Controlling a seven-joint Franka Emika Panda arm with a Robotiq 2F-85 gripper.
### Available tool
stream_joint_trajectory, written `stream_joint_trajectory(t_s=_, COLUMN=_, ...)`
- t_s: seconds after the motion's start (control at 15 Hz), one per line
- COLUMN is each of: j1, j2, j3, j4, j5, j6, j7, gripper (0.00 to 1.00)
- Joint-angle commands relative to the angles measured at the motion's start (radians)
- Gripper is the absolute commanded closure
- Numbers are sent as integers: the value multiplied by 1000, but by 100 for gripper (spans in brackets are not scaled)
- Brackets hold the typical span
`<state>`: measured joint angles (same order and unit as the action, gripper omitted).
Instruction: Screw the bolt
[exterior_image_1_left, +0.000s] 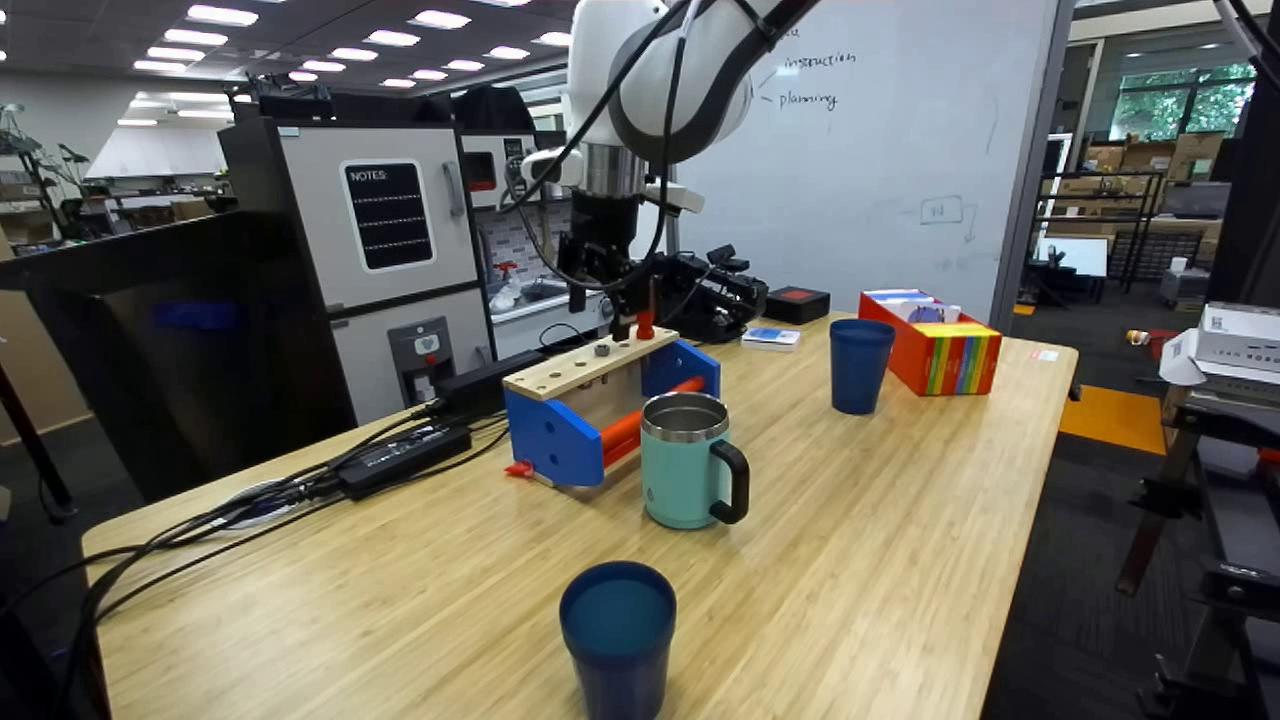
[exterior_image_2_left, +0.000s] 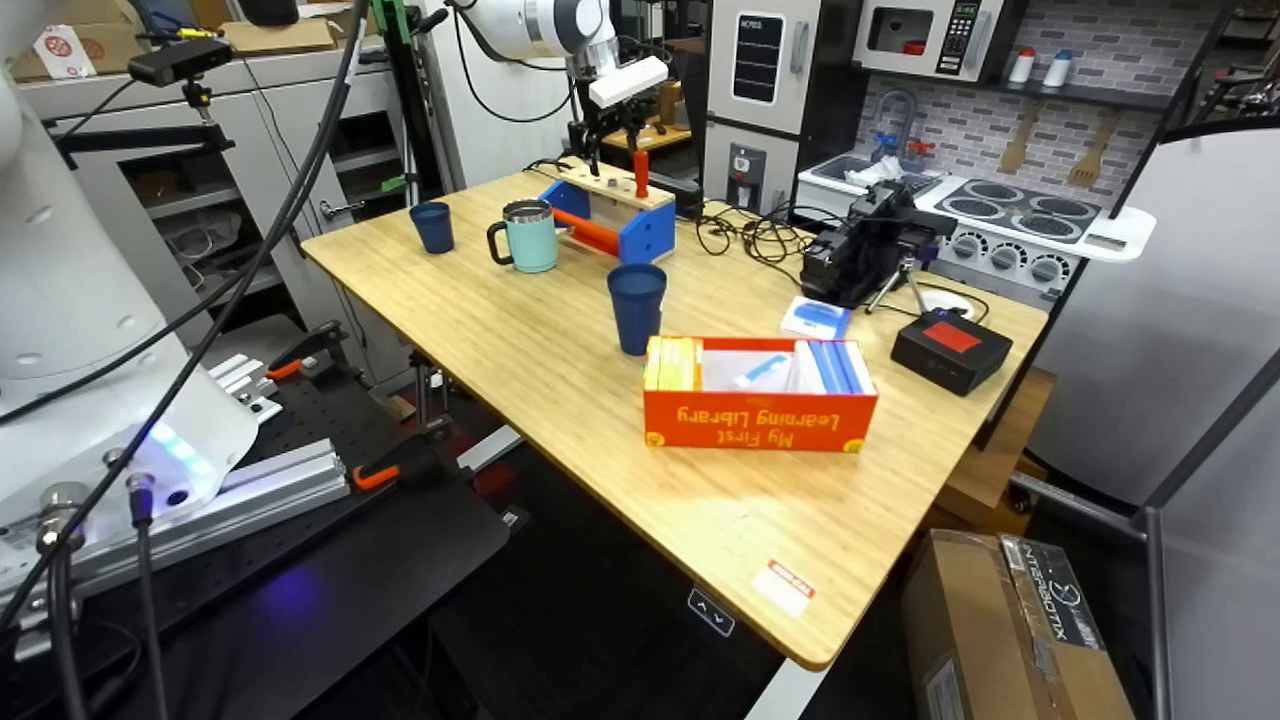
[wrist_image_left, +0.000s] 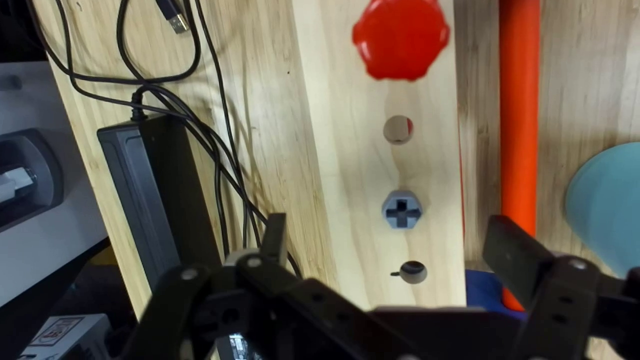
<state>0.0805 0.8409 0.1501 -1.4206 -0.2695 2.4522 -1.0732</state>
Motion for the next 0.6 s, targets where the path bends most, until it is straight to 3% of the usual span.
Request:
stream_joint_trajectory(t_s=0.0, j1=4, j2=2, j3=-3, j4=5, j5=4, j6=-3, j7=-1, gripper=0)
stream_joint_trajectory(t_s=0.53, j1=-20, j2=-1, j3=9, j4=-30, j5=5, j6=48, j7=-37, gripper=0)
